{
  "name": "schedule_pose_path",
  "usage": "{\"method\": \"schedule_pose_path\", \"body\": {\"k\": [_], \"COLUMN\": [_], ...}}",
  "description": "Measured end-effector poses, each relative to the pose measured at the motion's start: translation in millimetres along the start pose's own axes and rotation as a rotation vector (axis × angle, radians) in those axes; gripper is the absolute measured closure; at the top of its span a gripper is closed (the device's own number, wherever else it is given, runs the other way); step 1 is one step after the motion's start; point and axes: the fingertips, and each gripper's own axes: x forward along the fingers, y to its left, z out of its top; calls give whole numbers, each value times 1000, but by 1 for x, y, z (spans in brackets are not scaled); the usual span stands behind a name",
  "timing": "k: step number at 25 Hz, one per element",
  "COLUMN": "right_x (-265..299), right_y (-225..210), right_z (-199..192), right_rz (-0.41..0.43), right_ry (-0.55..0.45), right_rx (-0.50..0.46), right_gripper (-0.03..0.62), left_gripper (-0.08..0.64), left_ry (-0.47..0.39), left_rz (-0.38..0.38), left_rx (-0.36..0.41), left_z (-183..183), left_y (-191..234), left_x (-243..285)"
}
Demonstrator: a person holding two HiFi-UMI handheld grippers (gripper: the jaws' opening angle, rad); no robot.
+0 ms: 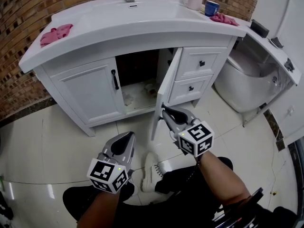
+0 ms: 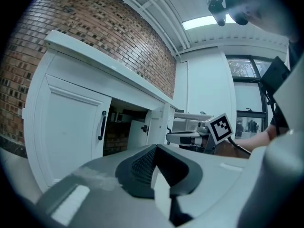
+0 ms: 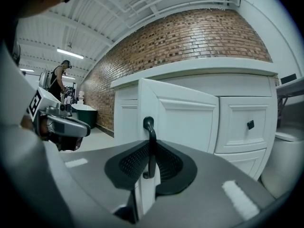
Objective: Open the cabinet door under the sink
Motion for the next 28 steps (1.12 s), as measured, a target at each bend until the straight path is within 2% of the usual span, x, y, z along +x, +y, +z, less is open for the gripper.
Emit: {"method": "schedule_pose_path", "body": {"k": [13,17,23,25,28], "right_x": [-71,-87,-100,-106,-112], "right_y": [-64,-88,-109,-119,-131], "right_z": [-17,-20,-25,-26,-27], "right_rz": [-171,-241,-298,-337,-344], "right_ry": [-7,-13,-1,-4,-12], "right_rx": [44,74,82,94,118], "right_gripper": [557,561,565,566,568], "left_gripper": [557,557,557,557,557], "left_ry": [19,21,14,14,16], "left_rz": [-80,-98,-150,-152,-141], "left_rx": [2,17,46,52,50], "left_z": [-4,-4,2,3,1], "left_y": [-43,-54,-82,-84,-82], "left_x": [29,40,53,53,52]}}
